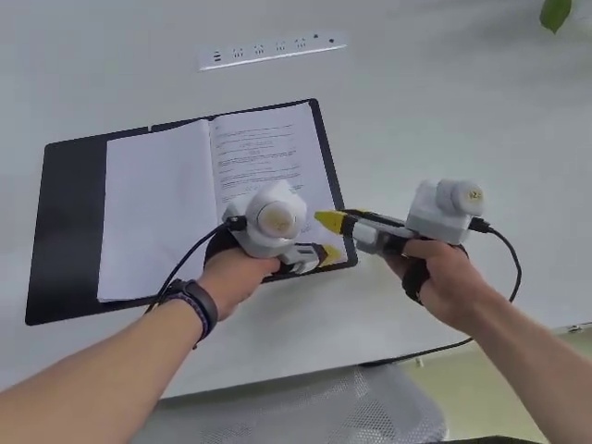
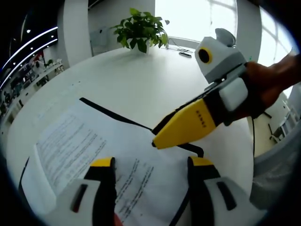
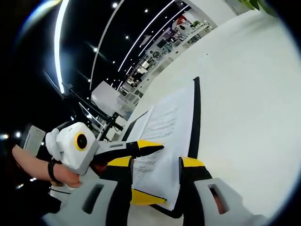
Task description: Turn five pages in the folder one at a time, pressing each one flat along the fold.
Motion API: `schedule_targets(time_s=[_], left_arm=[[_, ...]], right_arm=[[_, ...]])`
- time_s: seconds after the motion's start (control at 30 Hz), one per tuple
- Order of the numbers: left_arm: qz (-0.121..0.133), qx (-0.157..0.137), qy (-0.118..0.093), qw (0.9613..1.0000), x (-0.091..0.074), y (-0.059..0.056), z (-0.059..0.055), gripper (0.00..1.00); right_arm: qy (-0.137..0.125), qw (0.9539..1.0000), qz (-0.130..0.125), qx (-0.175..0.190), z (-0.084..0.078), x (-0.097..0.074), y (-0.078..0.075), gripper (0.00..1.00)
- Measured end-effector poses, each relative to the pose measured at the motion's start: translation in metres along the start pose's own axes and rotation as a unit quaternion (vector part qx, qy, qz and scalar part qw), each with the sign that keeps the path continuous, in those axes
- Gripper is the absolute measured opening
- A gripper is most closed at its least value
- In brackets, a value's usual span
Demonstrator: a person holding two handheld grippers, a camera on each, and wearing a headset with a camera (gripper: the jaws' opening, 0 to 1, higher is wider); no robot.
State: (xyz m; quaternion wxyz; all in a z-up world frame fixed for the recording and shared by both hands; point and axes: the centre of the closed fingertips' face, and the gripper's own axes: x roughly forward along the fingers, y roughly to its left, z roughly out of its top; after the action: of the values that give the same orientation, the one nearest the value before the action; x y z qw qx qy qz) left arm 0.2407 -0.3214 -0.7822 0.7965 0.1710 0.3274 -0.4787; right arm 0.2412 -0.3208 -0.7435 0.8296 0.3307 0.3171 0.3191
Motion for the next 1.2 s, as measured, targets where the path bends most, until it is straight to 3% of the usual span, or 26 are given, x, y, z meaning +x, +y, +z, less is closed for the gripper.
schedule_targets(time_s=[0.1,0.17,0.23,0.5,0.7,0.83,1.03,1.07,1.17,1.2], left_arm=[[0.0,0.0,0.002,1.0,0.0,0.0,0.0,0.62],[0.0,-0.001,0.003,1.0,0.0,0.0,0.0,0.62],[-0.008,-0.018,0.001,0.9998,-0.001,0.0,0.002,0.63],[-0.028,-0.034,0.007,0.999,-0.015,-0.009,-0.001,0.68],[-0.029,-0.03,0.003,0.9991,-0.03,-0.016,-0.002,0.71],[-0.02,-0.036,0.0,0.9991,-0.04,-0.012,-0.005,0.71],[-0.004,-0.04,-0.003,0.9992,-0.056,-0.004,-0.01,0.71],[0.001,-0.046,-0.001,0.999,-0.058,-0.002,-0.011,0.7],[0.016,-0.099,-0.027,0.9946,-0.07,0.009,-0.01,0.71],[0.017,-0.092,-0.025,0.9953,-0.074,0.012,-0.012,0.71]], right_arm=[[-0.003,0.9998,0.015,0.012,0.001,0.002,0.006,0.33],[0.012,0.9998,0.017,0.007,-0.004,0.003,0.008,0.31],[0.015,0.9997,0.02,0.007,-0.006,0.002,0.01,0.31],[0.013,0.9988,0.028,0.038,-0.016,-0.01,0.013,0.23],[0.014,0.9989,0.029,0.035,-0.026,-0.015,0.019,0.13],[0.015,0.9986,0.023,0.044,-0.029,-0.016,0.018,0.08],[0.011,0.9994,0.017,0.03,-0.026,-0.016,0.021,0.0],[0.01,0.9993,0.017,0.03,-0.025,-0.016,0.022,0.0],[0.008,0.9995,0.014,0.026,-0.023,-0.013,0.025,0.0],[0.009,0.9996,0.014,0.024,-0.023,-0.012,0.027,0.0]])
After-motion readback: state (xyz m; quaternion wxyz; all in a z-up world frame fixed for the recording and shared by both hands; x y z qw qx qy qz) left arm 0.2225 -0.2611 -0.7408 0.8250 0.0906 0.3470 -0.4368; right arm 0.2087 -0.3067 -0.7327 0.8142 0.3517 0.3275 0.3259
